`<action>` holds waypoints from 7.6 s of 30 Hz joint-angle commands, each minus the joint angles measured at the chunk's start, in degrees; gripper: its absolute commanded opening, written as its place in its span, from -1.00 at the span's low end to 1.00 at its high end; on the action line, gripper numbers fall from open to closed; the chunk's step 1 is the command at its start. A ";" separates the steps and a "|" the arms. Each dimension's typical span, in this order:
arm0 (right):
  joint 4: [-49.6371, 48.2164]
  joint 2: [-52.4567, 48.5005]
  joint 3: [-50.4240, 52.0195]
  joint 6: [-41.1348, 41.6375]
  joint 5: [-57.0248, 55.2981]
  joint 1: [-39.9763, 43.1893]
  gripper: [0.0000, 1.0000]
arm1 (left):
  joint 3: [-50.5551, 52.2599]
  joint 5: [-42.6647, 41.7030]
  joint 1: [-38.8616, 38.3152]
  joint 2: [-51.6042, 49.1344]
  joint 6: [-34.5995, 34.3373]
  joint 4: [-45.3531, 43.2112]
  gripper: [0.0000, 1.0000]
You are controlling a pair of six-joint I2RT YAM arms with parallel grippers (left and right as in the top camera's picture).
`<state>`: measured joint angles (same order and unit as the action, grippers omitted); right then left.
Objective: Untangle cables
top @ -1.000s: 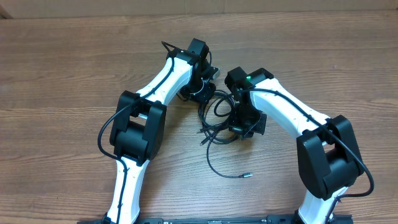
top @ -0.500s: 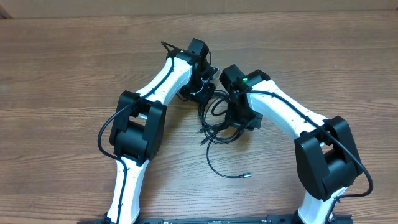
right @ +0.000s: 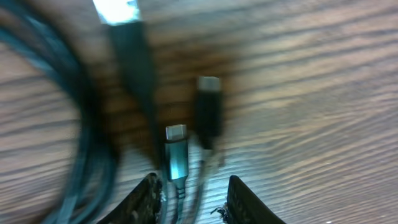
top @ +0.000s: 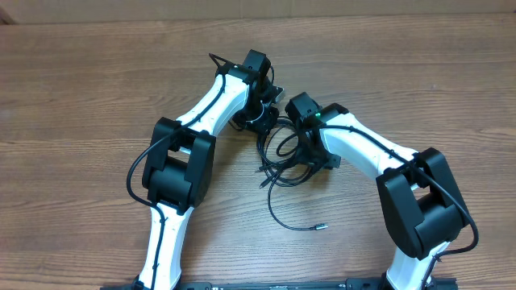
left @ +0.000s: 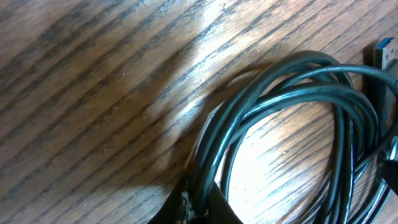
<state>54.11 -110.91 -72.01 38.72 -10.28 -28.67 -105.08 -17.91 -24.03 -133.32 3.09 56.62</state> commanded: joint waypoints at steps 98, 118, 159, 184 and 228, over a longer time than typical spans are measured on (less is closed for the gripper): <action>5.77 -0.35 -2.58 -1.66 30.38 9.94 -0.17 | -3.26 -1.62 -0.39 -0.17 9.66 6.54 0.17; -8.74 -0.35 1.44 10.80 28.13 6.67 -0.45 | -3.26 -1.62 -0.42 -0.17 9.53 6.49 0.16; -14.43 -0.35 1.57 12.92 22.29 3.87 -0.68 | -2.95 2.49 -0.42 -0.50 6.03 5.64 0.08; -13.70 -0.35 1.57 12.04 22.27 3.87 -0.16 | 2.23 17.51 -0.52 -0.50 -2.93 -0.85 -0.10; -12.96 3.48 7.65 -5.81 5.16 6.56 0.45 | 5.14 13.46 -1.92 -0.50 -3.54 -2.27 0.18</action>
<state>42.89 -108.47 -66.48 32.93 -3.44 -21.89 -103.55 -3.14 -25.19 -131.90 0.10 55.96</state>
